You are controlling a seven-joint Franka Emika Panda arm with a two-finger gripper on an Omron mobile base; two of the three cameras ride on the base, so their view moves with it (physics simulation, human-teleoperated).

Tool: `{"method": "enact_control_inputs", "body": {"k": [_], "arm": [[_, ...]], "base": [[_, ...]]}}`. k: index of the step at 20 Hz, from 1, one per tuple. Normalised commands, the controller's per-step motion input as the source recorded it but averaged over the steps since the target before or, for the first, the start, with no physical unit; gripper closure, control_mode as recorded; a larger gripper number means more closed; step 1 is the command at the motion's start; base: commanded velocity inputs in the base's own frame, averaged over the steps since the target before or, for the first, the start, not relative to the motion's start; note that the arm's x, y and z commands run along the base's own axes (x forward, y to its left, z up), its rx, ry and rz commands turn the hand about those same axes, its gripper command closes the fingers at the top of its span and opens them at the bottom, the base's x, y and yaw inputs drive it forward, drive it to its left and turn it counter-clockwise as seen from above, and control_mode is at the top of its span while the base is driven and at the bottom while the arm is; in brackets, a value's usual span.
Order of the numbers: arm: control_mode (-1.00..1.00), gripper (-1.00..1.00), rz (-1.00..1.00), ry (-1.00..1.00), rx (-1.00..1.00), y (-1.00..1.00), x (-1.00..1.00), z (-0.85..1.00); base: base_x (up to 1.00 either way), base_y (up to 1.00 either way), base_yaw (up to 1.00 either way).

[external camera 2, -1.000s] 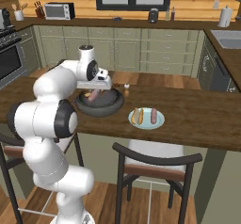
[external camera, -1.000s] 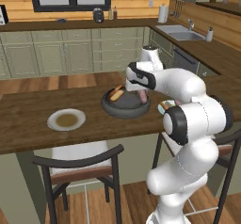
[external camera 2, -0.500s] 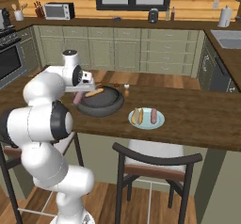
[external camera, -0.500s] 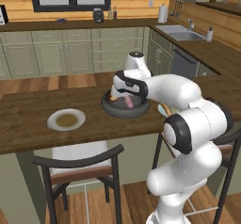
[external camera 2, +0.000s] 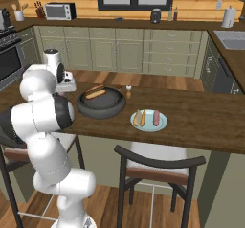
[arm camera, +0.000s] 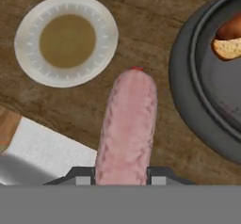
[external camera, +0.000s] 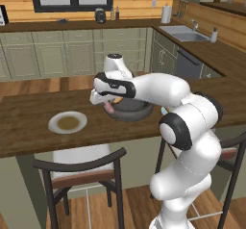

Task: Place one bun and one sausage from the bowl on each plate.

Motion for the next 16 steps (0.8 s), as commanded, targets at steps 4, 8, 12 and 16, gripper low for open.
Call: {"method": "enact_control_inputs", "body": {"k": [4, 8, 12, 16], "arm": [[-1.00, 1.00, 0.12, 0.09, 0.00, 0.75, 0.07, -0.03], [-1.00, 1.00, 0.04, 0.06, 0.00, 0.45, 0.38, -0.28], [-1.00, 1.00, 0.02, 0.00, 0.00, 0.37, 0.56, -0.45], [-1.00, 1.00, 0.00, 0.00, 0.00, 0.49, 0.65, -0.47]], "base": [[0.00, 0.00, 0.00], [0.00, 0.00, 0.00], [0.00, 0.00, 0.00], [0.00, 0.00, 0.00]]}}
